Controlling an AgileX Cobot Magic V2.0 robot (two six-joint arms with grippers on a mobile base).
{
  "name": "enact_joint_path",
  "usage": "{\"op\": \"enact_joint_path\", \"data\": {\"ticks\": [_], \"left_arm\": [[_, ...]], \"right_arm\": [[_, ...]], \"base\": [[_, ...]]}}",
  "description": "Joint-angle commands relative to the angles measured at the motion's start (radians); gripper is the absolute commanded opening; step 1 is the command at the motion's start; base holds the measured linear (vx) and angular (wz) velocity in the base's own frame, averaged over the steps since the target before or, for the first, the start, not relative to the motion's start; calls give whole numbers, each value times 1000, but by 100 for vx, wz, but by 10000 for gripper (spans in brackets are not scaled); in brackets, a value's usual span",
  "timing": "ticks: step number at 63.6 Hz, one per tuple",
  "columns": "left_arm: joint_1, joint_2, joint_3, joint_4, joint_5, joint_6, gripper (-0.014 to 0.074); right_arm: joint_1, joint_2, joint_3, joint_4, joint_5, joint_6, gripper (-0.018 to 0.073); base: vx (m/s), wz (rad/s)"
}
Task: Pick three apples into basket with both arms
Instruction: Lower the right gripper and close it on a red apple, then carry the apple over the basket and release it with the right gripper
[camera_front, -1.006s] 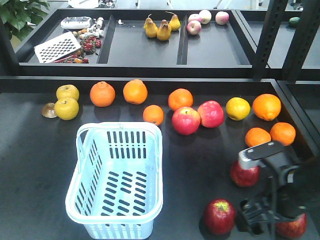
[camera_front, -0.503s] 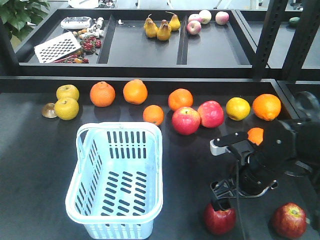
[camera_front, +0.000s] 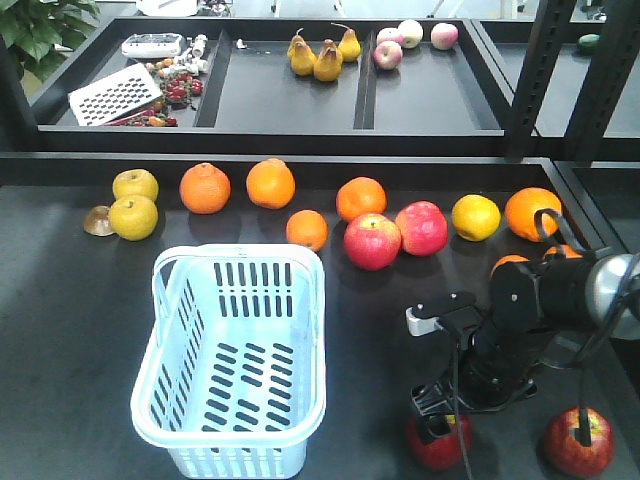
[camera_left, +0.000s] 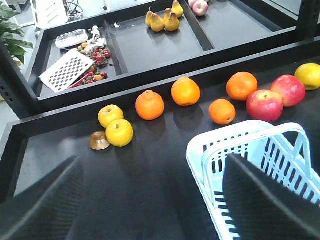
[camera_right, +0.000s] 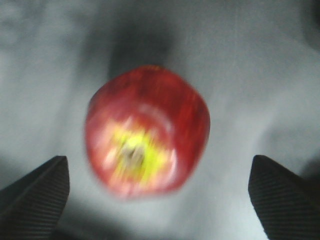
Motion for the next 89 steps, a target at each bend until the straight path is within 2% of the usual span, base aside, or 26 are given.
{"op": "enact_joint_path", "data": {"ticks": [1,21,31,39,48,55,65,78,89], "left_arm": [[-1,-1,-24,18,-60,-9,543],[-1,-1,-24,18,-60,-9,543],[-1,-1,-24,18,-60,-9,543],[-1,-1,-24,18,-60,-9,543],[-1,-1,-24,18,-60,-9,543],[-1,-1,-24,18,-60,-9,543],[-1,-1,-24,18,-60,-9,543],[-1,-1,-24,18,-60,-9,543],[-1,-1,-24,18,-60,-9,543]], "right_arm": [[0,-13,-26,1,-31,-15,688],[0,77,-26,20,-81,-22,678],[0,100,-26,20,-101,-22,634],[0,102,-26,20,-101,-22,525],[0,102,-26,20,-98,-17,349],[0,97,-26,20,-99,-9,274],[0,30,-26,20,-81,-9,267],[11,-185,-26,49,-38,-11,267],[112,-381,-26,52,-23,-15,267]], "base": [[0,0],[0,0],[0,0],[0,0],[0,0],[0,0],[0,0],[0,0],[0,0]]}}
